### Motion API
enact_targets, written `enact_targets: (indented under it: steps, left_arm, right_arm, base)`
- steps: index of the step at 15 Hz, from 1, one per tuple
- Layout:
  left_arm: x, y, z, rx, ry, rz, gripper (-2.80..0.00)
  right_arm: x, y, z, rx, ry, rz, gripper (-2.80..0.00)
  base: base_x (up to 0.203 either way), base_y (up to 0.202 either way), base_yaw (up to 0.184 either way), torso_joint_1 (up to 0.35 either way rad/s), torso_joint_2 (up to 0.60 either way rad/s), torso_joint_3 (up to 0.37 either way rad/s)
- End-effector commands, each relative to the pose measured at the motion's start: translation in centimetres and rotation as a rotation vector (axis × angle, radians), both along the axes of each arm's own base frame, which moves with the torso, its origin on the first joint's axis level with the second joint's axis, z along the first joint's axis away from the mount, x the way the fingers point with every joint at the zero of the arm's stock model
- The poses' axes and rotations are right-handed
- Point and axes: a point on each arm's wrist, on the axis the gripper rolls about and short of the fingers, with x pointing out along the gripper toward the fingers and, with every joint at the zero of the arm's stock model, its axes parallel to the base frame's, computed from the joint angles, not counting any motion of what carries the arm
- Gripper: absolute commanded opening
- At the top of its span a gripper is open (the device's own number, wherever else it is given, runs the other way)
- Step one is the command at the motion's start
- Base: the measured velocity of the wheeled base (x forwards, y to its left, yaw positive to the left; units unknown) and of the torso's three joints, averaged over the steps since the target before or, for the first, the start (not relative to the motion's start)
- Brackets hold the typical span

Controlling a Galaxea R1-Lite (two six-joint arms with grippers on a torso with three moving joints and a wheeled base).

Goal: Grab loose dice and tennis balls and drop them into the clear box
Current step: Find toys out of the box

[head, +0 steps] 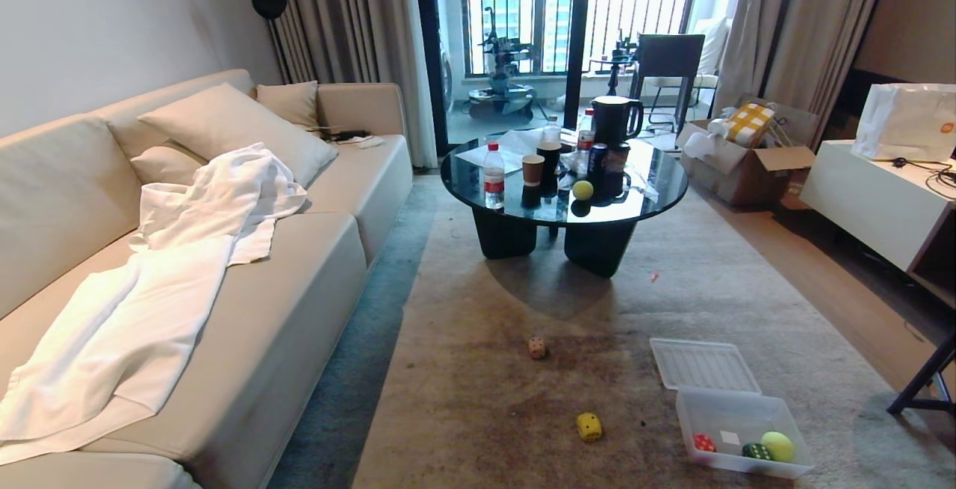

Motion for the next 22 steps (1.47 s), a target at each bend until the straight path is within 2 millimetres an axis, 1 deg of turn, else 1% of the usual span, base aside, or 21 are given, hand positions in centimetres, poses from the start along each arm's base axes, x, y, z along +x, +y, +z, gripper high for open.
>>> enact_targets:
  steps: [1, 15, 22]
  left_arm:
    - [0.00, 0.00, 0.00, 0.000, 0.000, 0.000, -2.80]
    - [0.00, 0.00, 0.00, 0.000, 0.000, 0.000, -2.80]
    - [0.00, 0.00, 0.00, 0.001, 0.000, 0.000, -2.80]
  right_arm:
    - [0.01, 0.00, 0.01, -0.001, 0.002, 0.000, -2.80]
    - [0.02, 0.00, 0.00, 0.003, -0.004, 0.002, -2.80]
    - [0.02, 0.00, 0.00, 0.001, -0.004, 0.002, -2.80]
  base:
    - [0.000, 0.000, 0.000, 0.000, 0.00, 0.000]
    - [0.000, 0.000, 0.000, 0.000, 0.00, 0.000]
    - [0.000, 0.000, 0.000, 0.002, 0.00, -0.158]
